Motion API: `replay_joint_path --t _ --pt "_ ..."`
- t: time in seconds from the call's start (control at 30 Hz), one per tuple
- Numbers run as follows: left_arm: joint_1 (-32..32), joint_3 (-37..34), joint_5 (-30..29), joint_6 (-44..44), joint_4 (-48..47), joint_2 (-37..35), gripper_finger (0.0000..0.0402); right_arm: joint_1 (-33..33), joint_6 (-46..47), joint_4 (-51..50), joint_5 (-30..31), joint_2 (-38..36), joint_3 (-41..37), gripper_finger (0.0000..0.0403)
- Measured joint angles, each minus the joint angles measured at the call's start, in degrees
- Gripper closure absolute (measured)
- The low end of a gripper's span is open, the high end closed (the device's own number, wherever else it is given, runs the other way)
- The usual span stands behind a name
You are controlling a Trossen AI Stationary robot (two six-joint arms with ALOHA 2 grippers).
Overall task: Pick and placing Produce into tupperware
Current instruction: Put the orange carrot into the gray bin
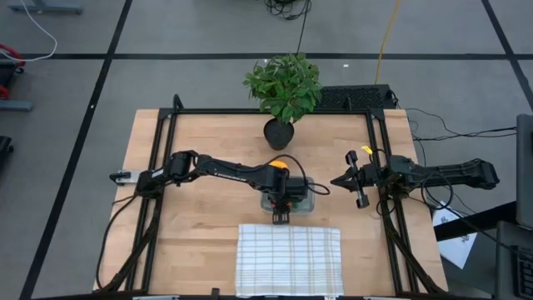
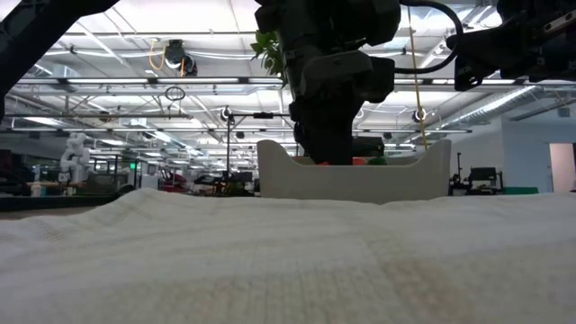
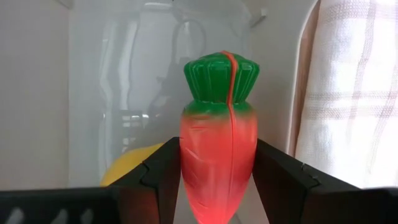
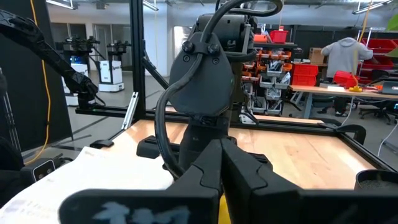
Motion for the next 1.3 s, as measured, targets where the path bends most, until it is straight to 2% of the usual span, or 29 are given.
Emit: replay_joint_path --t 0.4,0.9,1.3 --pt "0.0 0.0 -0.2 1.0 0.0 0.0 0.0227 0.0 -0.2 0.4 0.0 0.0 0.0 0.0403" --pt "0.7 0.0 -5.1 -10.1 1.0 0.0 0.0227 0.0 -0.3 0.3 0.0 0.0 0.0 0.0403" --pt "0.9 0.0 -6.1 -9.0 1.4 0.0 0.0227 0.0 -0.2 0.4 0.0 0.0 0.0 0.0403"
